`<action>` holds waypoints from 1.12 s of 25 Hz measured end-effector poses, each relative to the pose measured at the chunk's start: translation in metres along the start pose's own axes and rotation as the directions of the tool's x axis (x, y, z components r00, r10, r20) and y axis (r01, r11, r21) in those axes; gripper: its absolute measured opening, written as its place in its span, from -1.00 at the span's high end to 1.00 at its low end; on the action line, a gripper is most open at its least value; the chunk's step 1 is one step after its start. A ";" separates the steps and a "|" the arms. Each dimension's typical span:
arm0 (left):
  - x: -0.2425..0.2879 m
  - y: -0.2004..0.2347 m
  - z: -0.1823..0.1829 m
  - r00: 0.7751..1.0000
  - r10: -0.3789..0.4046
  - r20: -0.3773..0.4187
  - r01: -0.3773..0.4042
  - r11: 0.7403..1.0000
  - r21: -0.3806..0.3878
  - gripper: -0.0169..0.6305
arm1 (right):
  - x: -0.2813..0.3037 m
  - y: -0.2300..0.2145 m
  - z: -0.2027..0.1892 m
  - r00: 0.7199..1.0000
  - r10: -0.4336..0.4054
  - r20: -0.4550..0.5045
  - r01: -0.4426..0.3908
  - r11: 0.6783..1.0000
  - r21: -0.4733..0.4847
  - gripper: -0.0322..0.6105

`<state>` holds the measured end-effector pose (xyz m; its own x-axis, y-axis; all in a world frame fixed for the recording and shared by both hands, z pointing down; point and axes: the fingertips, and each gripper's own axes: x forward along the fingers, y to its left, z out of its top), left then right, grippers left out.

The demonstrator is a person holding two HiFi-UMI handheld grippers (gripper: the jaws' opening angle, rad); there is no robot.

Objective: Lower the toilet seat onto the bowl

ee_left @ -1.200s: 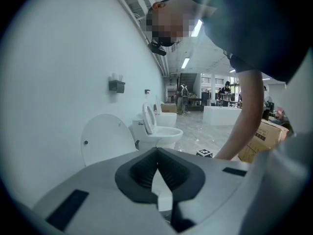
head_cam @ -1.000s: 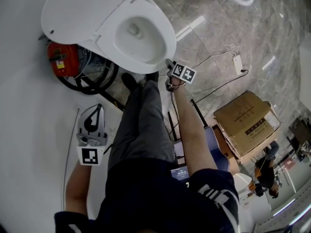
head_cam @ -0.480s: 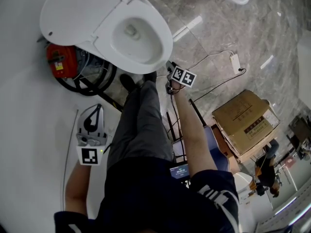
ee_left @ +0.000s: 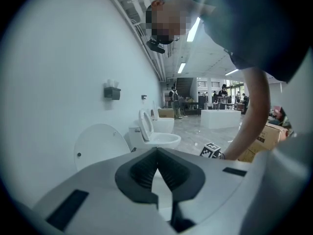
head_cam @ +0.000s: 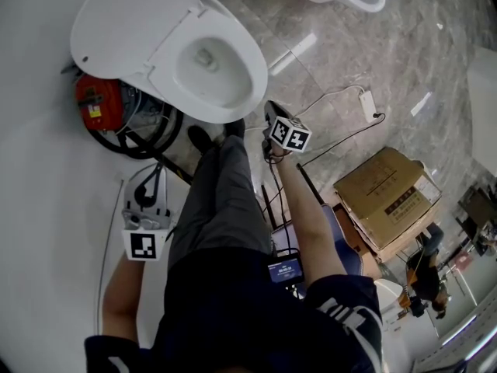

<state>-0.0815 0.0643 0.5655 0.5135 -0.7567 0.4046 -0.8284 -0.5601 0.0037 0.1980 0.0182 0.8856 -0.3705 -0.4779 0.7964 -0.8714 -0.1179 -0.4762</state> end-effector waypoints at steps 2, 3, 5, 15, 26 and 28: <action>-0.001 -0.001 0.003 1.000 0.000 0.001 0.000 1.000 0.007 0.87 | -0.007 0.000 0.006 1.000 -0.002 0.019 0.002 1.000 -0.002 0.82; -0.001 -0.001 0.005 1.000 0.000 0.002 0.000 1.000 0.009 0.87 | -0.009 0.001 0.009 1.000 -0.003 0.026 0.003 1.000 -0.004 0.83; -0.001 -0.002 0.009 1.000 0.000 0.014 -0.001 1.000 0.012 0.87 | -0.012 0.001 0.013 0.999 -0.002 0.035 0.002 1.000 -0.002 0.84; -0.002 -0.005 0.028 0.999 0.007 0.034 -0.008 0.999 0.033 0.87 | -0.058 0.049 0.045 0.994 0.040 0.098 -0.015 0.969 -0.248 0.84; -0.022 0.007 0.073 0.992 0.085 0.089 -0.087 0.996 0.020 0.87 | -0.151 0.158 0.111 0.949 0.199 0.244 -0.030 0.830 -0.557 0.84; -0.028 0.013 0.085 0.988 0.110 0.112 -0.112 0.994 0.013 0.87 | -0.174 0.183 0.125 0.929 0.243 0.279 -0.034 0.807 -0.590 0.84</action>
<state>-0.0881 0.0498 0.4766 0.4414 -0.8466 0.2975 -0.8777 -0.4763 -0.0531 0.1431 -0.0294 0.6135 -0.4662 -0.7155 0.5202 -0.8802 0.4344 -0.1913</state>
